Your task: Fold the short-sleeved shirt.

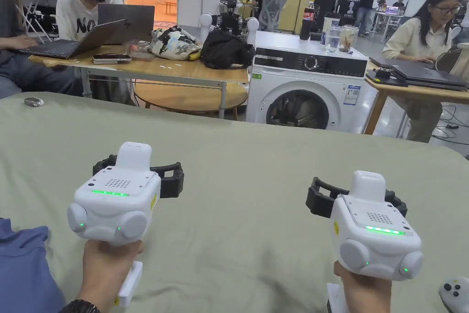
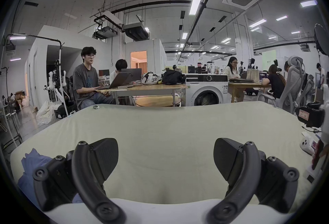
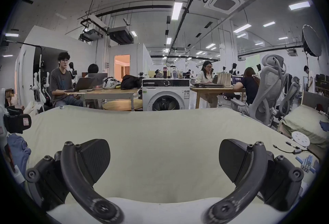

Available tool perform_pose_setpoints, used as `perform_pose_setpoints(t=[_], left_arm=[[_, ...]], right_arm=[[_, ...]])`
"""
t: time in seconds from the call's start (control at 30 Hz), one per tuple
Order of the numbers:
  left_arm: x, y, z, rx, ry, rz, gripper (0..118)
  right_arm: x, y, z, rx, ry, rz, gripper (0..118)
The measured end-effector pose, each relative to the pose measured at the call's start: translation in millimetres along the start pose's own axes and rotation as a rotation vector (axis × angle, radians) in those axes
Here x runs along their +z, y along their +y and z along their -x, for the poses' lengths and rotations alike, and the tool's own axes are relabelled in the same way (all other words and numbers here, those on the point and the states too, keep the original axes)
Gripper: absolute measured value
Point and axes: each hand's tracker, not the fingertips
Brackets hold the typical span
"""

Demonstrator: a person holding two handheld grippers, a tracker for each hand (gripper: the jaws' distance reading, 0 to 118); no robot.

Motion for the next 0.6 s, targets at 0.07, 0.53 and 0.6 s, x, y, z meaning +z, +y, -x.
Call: perform_pose_setpoints(t=[0.07, 0.53, 0.6], left_arm=[[0, -1, 0, -0.001, -0.002, 0.002, 109], [10, 1, -10, -0.05, 0.011, -0.018, 109], [10, 2, -10, -0.048, 0.012, -0.017, 109]], right_arm=[[1, 0, 0, -0.001, 0.0, 0.004, 118], [7, -2, 12, 0.055, -0.007, 0.013, 118], [7, -2, 13, 0.052, -0.011, 0.01, 118]])
